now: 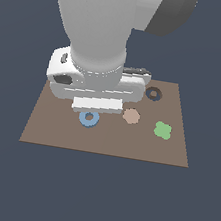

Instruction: Insert a designated object into the corresponding slot on a board.

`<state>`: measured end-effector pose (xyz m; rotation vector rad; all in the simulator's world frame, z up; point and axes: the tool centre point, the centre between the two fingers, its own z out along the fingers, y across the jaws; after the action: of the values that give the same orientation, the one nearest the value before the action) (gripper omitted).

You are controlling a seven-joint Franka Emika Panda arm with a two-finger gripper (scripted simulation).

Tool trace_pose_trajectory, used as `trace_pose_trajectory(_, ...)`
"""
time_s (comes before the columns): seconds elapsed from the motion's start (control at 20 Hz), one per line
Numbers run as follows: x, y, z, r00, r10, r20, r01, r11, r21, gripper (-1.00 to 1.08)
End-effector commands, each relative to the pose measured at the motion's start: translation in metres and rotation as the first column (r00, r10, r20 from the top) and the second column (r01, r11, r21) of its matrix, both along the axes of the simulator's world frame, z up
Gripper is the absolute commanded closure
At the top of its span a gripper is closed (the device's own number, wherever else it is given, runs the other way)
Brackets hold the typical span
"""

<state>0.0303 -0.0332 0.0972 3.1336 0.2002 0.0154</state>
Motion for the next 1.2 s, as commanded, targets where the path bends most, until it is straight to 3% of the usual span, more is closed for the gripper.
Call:
trace_pose_trajectory(0.0,0.006,-0.01,-0.016,1.0,0.02,-0.003,-0.02,1.0,0.001,-0.92)
trace_pose_trajectory(0.45,0.019,-0.027,-0.046,0.998,0.057,-0.009,-0.057,0.998,0.001,-0.92)
trace_pose_trajectory(1.15,0.02,-0.028,-0.064,0.998,0.06,-0.01,-0.06,0.998,0.001,-0.92)
